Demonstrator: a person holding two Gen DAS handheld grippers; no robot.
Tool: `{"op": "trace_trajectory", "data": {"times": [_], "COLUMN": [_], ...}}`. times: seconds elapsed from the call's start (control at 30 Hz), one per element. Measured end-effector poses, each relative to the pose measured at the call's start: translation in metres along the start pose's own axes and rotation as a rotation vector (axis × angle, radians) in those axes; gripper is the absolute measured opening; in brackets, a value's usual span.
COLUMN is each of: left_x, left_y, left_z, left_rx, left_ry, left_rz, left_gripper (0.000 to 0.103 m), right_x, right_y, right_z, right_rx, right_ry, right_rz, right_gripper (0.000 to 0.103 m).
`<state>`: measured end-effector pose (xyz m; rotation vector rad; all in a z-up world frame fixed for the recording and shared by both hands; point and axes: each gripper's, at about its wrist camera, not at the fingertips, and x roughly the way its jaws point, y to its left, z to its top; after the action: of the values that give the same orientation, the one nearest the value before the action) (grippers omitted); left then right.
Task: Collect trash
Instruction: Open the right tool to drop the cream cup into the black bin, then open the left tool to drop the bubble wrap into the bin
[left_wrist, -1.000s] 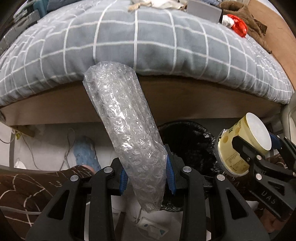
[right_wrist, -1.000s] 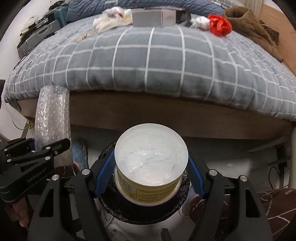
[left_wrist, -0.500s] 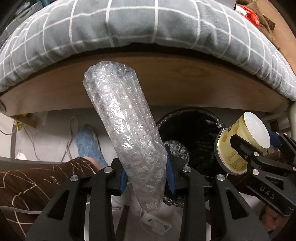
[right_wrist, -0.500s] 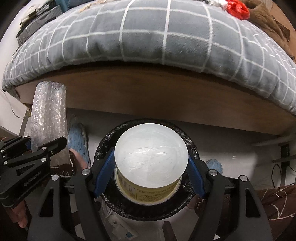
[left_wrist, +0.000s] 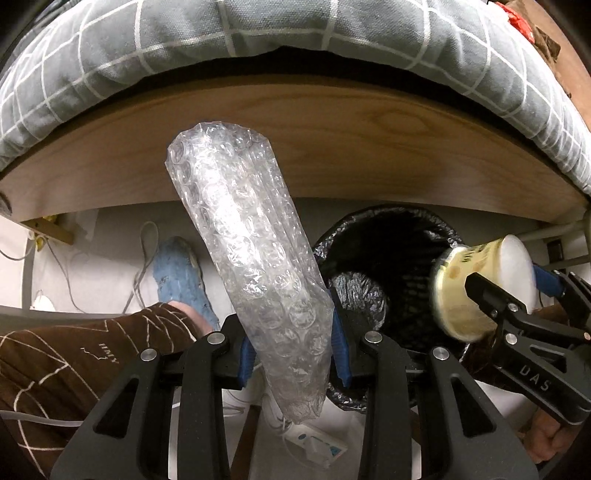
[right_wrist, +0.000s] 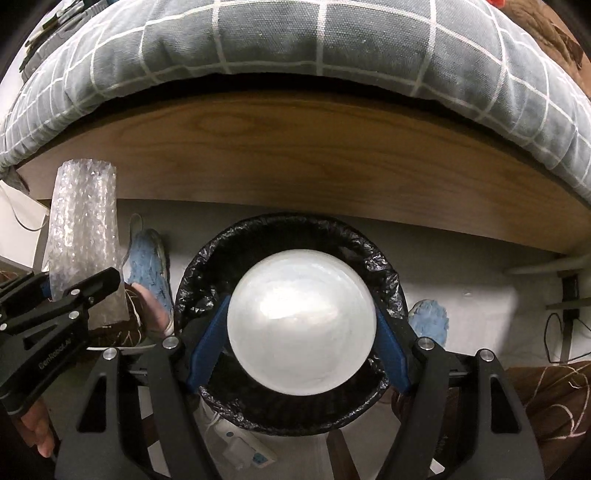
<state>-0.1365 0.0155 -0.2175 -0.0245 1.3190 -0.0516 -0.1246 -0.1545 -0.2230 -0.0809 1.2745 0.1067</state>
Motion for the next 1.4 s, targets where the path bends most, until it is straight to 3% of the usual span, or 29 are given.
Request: {"op": "trace_trajectory", "data": {"times": [0.33,0.87,1.4], "left_x": [0.003,-0.003,0.016], "left_y": [-0.013,-0.076,-0.123], "left_z": [0.0,0.004,-0.008], "left_rx": [0.023,0.118,0.209], "left_ry": [0.016,0.012,0.056], "left_rz": [-0.008,-0.054,-0.06], "left_gripper": [0.033,0.033,0.034], "right_x": [-0.018,-0.043,-0.056], "right_y": [-0.015,-0.09,-0.128], "right_z": [0.007,-0.004,-0.017], "right_rx": [0.033,0.163,0.26], "right_ry": [-0.041,-0.076,-0.114], "right_rz": [-0.055,-0.146,-0.15], "right_gripper": [0.095,0.095,0.095]}}
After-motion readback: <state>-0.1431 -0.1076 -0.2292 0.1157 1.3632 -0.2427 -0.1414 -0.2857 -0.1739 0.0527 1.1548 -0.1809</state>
